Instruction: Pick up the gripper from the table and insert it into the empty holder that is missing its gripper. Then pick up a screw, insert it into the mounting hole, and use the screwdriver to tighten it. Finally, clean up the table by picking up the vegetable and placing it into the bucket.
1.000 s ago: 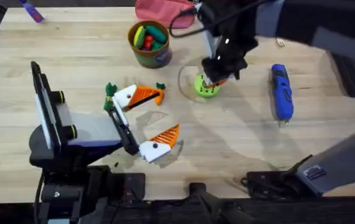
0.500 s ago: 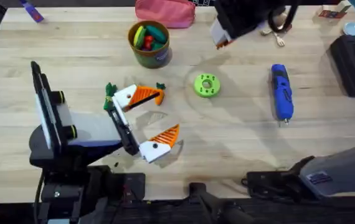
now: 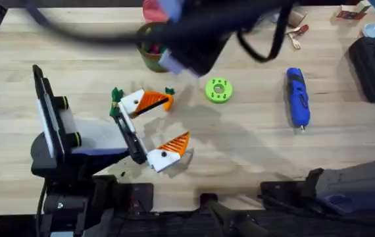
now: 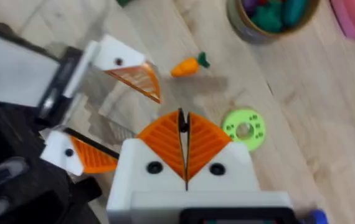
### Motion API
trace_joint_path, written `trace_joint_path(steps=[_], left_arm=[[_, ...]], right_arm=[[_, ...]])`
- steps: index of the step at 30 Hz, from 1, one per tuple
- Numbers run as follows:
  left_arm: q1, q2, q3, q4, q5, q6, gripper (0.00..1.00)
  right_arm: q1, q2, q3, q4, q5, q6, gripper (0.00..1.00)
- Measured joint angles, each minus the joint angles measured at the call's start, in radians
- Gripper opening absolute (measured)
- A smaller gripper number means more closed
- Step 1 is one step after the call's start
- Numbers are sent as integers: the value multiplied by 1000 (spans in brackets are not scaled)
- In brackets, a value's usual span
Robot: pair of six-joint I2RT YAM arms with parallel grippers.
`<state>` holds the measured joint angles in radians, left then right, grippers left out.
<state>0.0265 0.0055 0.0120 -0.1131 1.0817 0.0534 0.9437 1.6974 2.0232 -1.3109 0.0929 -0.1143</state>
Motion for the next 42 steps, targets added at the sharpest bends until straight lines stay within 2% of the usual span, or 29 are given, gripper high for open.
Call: trace_joint_path(steps=[5,10,20,42], left_arm=[[0,0,0,0,0,0,985],[0,0,0,0,0,0,985],[0,0,0,0,0,0,985],[0,0,0,0,0,0,985]], right_arm=[[94,8,2,49,0,-60,5],[146,44,3,79,0,-97,5],[153,103,3,124,-15,-123,5],[160,183,3,110,-31,-134,5]])
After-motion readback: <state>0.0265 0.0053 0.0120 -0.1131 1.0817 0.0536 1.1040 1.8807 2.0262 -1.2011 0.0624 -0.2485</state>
